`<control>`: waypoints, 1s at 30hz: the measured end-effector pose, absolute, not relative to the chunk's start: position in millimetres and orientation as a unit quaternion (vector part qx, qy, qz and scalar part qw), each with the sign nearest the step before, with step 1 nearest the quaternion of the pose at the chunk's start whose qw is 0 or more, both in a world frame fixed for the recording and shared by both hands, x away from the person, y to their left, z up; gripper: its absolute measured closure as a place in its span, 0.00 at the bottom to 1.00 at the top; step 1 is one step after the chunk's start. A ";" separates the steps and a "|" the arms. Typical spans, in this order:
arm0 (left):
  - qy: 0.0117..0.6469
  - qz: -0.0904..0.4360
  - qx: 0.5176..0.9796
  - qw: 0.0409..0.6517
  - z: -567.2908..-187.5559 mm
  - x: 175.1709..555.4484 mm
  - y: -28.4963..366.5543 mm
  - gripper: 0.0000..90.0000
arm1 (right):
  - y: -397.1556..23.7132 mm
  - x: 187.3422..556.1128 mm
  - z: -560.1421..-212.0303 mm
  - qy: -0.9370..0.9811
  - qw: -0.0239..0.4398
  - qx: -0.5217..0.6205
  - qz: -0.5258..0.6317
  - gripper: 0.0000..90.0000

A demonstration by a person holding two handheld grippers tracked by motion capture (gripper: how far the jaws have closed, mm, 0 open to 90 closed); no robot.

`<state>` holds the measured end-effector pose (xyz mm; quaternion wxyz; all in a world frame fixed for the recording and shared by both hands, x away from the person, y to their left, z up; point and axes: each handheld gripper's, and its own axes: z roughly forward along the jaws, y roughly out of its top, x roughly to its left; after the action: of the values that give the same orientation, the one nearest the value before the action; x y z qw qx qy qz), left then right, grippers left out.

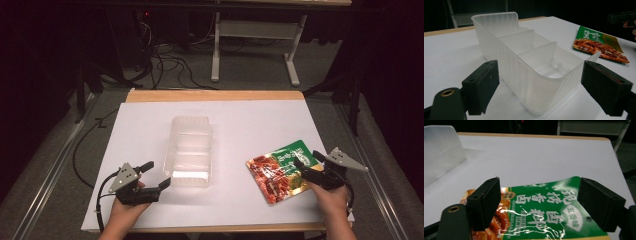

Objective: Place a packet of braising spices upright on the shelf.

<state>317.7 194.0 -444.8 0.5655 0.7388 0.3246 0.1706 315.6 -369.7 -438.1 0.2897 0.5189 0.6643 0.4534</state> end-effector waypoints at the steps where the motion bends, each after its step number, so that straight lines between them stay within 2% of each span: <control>1: 0.324 0.170 0.740 0.565 -444.8 318.2 193.6 0.17 | -373.6 314.8 -439.1 0.660 0.289 0.527 0.451 0.21; 15: 0.318 0.166 0.739 0.570 -444.3 323.8 188.6 0.17 | -412.1 309.7 -453.4 0.625 0.270 0.599 0.421 0.18; 30: 0.311 0.161 0.742 0.572 -443.8 327.8 180.9 0.17 | -438.2 304.8 -472.1 0.593 0.189 0.668 0.409 0.21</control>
<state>327.8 180.9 -443.8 0.5716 0.7422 0.3105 0.1611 304.8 -438.2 -472.1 0.1891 0.6675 0.5927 0.4091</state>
